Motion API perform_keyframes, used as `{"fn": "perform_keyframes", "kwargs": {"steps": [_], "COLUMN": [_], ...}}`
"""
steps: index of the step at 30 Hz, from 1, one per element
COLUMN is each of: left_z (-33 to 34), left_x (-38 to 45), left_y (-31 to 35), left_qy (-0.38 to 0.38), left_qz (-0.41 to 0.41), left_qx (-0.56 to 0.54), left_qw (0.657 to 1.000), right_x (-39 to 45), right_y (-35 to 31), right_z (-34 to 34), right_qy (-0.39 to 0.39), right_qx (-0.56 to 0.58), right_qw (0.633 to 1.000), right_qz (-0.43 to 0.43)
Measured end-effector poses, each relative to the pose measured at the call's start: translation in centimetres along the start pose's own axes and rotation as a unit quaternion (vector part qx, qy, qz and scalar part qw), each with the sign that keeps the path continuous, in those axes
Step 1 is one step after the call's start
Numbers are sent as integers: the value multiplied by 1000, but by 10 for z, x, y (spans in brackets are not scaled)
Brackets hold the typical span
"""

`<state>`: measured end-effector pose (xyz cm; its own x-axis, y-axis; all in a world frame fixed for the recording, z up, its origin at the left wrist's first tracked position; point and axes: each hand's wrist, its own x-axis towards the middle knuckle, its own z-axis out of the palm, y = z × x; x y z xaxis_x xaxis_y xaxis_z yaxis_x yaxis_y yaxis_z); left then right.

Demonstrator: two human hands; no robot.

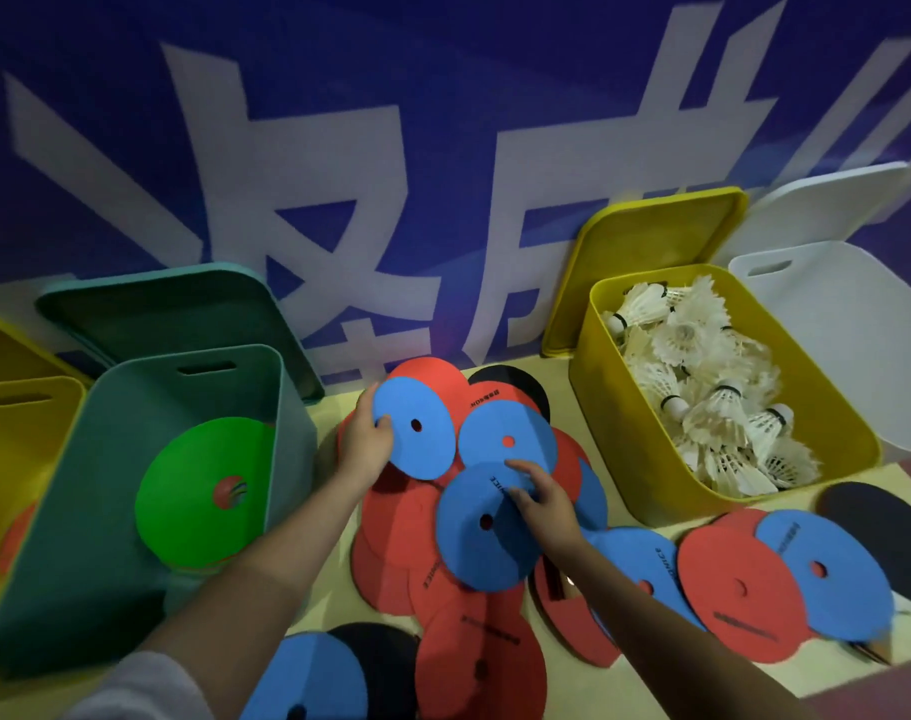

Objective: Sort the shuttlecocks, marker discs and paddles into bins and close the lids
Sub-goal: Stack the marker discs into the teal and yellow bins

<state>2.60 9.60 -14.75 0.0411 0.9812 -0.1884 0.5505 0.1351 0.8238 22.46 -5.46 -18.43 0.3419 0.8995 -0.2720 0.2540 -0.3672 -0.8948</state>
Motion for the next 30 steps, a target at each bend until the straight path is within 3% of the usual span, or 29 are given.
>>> {"fn": "perform_keyframes", "kwargs": {"steps": [8,14,21,26,30], "left_z": [-99,-197,-321,-391,-425], "left_x": [-22,-29,-29,-38,-35], "left_y": [57,62,6,-66,-130], "left_qy": [95,116,206,256,270], "left_qz": [129,135,40,11,-18], "left_qx": [-179,-241,-364,-344,-285], "left_qw": [971,954,908,903,919], "right_x": [-19,-37,-66,-81,-85], "right_y": [-99,-183,-250,-262,-262], "right_z": [3,58,158,242,298], "right_qy": [91,101,92,75,62], "right_qx": [114,141,165,119,127], "right_qw": [988,976,968,974,977], "right_qz": [-57,-135,-165,-178,-158]}}
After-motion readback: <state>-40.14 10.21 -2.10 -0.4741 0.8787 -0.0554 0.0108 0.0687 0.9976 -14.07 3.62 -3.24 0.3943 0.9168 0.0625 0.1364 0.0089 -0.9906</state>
